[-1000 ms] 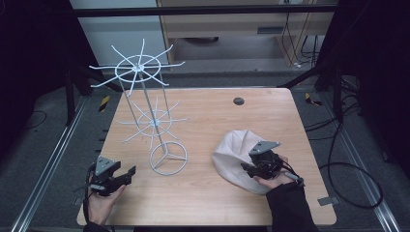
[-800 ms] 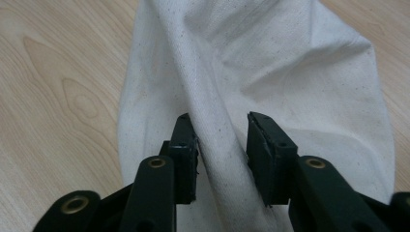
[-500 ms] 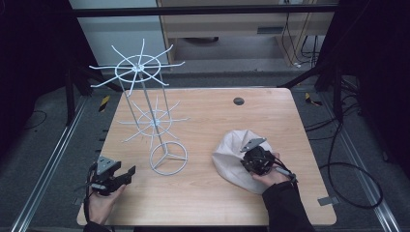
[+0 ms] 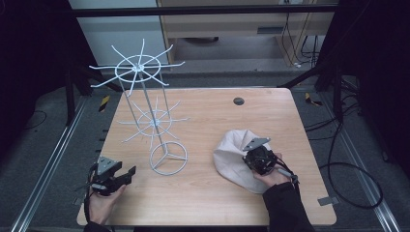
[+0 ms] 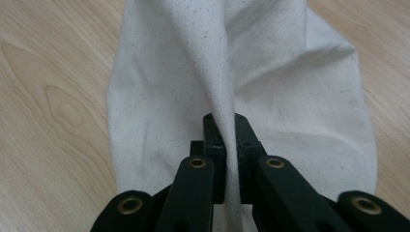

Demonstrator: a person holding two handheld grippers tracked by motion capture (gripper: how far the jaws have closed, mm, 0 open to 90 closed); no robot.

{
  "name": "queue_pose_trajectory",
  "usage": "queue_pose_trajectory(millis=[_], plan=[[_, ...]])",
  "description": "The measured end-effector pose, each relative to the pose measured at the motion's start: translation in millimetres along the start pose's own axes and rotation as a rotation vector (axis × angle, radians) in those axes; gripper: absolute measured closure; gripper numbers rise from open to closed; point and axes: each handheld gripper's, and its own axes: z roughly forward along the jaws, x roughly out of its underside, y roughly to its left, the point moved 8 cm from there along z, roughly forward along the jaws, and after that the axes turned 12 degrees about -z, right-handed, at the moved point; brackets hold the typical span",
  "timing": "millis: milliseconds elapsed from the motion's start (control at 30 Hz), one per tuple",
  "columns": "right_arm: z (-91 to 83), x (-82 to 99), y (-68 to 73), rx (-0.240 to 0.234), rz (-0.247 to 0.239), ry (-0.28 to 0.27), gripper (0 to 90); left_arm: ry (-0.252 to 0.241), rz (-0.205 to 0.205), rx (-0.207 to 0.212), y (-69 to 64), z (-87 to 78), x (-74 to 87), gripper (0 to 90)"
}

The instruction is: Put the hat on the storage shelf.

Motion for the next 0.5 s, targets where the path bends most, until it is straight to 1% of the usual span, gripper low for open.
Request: queue_pose_trajectory(millis=[133, 233, 300, 367, 500], plan=[[-6.7, -1.5, -2.6, 0.012, 0.008, -0.026, 88.2, -0.001, -0.007, -0.001, 1.0, -0.1, 0.3, 41.3], [-13.6, -4.2, -5.0, 0.022, 0.015, -0.061, 88.3, -0.004, -0.007, -0.002, 1.1, -0.5, -0.1, 41.3], [-20.3, -7.6, -7.1, 0.027, 0.025, -0.099, 88.4, -0.007, -0.011, -0.001, 1.0, -0.7, -0.2, 41.2], [-28.0, -11.6, -9.1, 0.029, 0.043, -0.148, 88.4, -0.007, -0.012, -0.003, 1.2, -1.0, -0.1, 41.3], [-45.3, -22.0, -12.5, 0.038, 0.077, -0.260, 88.5, -0.009, -0.011, -0.004, 2.2, -1.4, -0.6, 41.3]])
